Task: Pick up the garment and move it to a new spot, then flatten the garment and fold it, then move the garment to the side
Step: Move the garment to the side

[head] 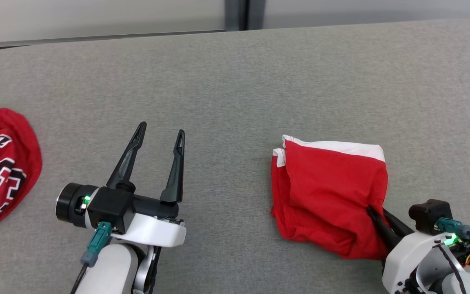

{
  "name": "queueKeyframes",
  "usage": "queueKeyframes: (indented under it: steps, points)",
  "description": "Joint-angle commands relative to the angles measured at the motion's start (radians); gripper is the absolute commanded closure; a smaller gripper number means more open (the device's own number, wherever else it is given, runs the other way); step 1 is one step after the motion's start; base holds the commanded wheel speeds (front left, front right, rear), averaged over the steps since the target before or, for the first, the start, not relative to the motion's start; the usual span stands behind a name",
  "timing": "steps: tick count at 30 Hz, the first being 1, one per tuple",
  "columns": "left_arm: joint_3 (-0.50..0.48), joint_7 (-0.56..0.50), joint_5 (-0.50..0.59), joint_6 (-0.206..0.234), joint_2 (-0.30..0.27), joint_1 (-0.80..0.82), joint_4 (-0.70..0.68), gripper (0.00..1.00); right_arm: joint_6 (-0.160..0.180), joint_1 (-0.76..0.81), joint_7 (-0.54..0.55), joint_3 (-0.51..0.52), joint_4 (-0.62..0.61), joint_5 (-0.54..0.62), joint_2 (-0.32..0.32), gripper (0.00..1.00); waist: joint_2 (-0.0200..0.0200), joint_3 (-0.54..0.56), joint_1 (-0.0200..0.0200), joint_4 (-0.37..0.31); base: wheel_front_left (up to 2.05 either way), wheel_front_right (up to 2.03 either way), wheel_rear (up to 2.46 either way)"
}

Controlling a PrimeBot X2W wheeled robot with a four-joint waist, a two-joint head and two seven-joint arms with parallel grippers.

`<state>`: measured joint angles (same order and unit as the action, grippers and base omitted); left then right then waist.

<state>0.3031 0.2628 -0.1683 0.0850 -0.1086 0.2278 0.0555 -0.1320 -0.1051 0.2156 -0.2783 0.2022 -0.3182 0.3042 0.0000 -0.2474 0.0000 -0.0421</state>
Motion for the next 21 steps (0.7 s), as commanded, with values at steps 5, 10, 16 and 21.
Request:
queueKeyframes:
  steps: [5, 10, 16, 21]
  points:
    - [0.014, -0.012, 0.012, -0.01, -0.007, 0.047, -0.006, 0.0, 0.003, -0.047, -0.02, -0.018, -0.006, -0.032, 0.025, 1.0, 0.0, -0.044, 0.0, -0.087, 0.0, 0.0, 0.0]
    - [0.032, -0.024, 0.03, -0.014, -0.008, 0.093, -0.029, 0.0, 0.003, -0.132, -0.04, -0.04, 0.025, -0.045, 0.098, 1.0, 0.0, -0.116, 0.0, -0.115, 0.0, 0.0, 0.0]
    - [0.071, -0.044, 0.064, -0.03, -0.009, 0.175, -0.069, 0.0, 0.003, -0.271, -0.121, -0.021, 0.15, -0.069, 0.264, 1.0, 0.0, -0.226, 0.0, -0.146, 0.0, 0.0, 0.0]
    - [0.111, -0.063, 0.088, -0.058, -0.003, 0.255, -0.095, 0.0, 0.003, -0.377, -0.221, 0.051, 0.299, -0.086, 0.393, 1.0, 0.0, -0.301, 0.0, -0.152, 0.0, 0.0, 0.0]
